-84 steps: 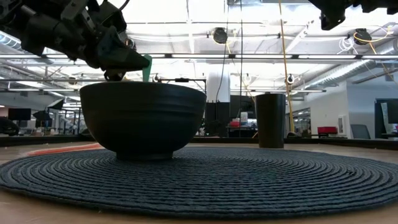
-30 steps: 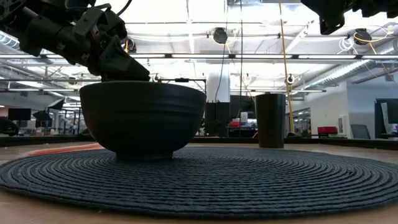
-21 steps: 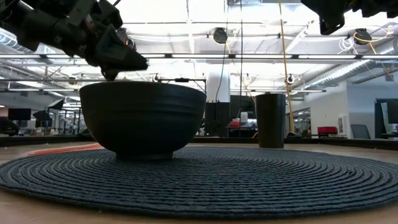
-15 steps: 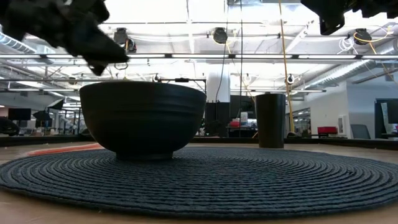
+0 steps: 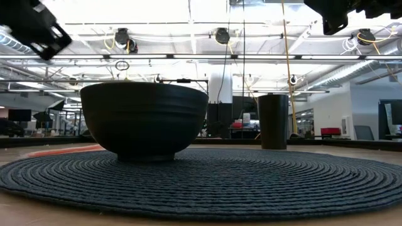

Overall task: Pick & Place Utensil
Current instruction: Put the blue fork into the black bowl

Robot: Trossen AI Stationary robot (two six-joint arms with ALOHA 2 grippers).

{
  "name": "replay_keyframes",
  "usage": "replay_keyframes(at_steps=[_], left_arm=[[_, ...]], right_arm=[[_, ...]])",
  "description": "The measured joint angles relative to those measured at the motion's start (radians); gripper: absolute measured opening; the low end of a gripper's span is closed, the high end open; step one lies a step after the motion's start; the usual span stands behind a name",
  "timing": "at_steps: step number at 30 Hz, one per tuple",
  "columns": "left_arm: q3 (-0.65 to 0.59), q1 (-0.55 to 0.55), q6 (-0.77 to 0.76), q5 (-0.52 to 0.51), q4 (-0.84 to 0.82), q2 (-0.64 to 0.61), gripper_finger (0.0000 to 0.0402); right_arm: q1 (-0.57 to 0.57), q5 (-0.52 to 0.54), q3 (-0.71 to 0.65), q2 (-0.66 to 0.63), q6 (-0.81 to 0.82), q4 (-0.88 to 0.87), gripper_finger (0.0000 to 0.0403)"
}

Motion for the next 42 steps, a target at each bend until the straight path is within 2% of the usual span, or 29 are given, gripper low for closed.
replay_keyframes(at_steps=[4, 8, 14, 18, 21, 30, 42], left_arm=[[0.025, -0.105, -0.02, 0.008, 0.068, 0.114, 0.0088], [0.066, -0.162, -0.044, 0.015, 0.109, 0.251, 0.0088], [0.173, -0.191, -0.106, 0.091, 0.086, 0.426, 0.0088], [0.245, -0.201, -0.173, 0.128, 0.011, 0.491, 0.0088], [0.27, -0.209, -0.289, 0.129, -0.028, 0.505, 0.0088], [0.248, -0.215, -0.812, 0.105, -0.066, 0.511, 0.0088], [0.246, -0.209, -1.205, 0.175, -0.073, 0.58, 0.0088]], right_arm=[[0.0, -0.001, -0.022, 0.0, 0.017, -0.001, 0.0251], [0.0, 0.0, -0.055, 0.0, 0.024, 0.038, 0.0251], [0.0, -0.001, -0.086, 0.0, 0.013, 0.12, 0.0251], [0.0, -0.001, -0.087, 0.0, 0.011, 0.13, 0.0251], [0.0, -0.001, -0.087, 0.0, 0.011, 0.136, 0.0251], [0.0, -0.002, -0.087, 0.0, 0.014, 0.15, 0.0251], [0.034, -0.002, -0.087, 0.003, -0.063, 0.145, 0.0251]])
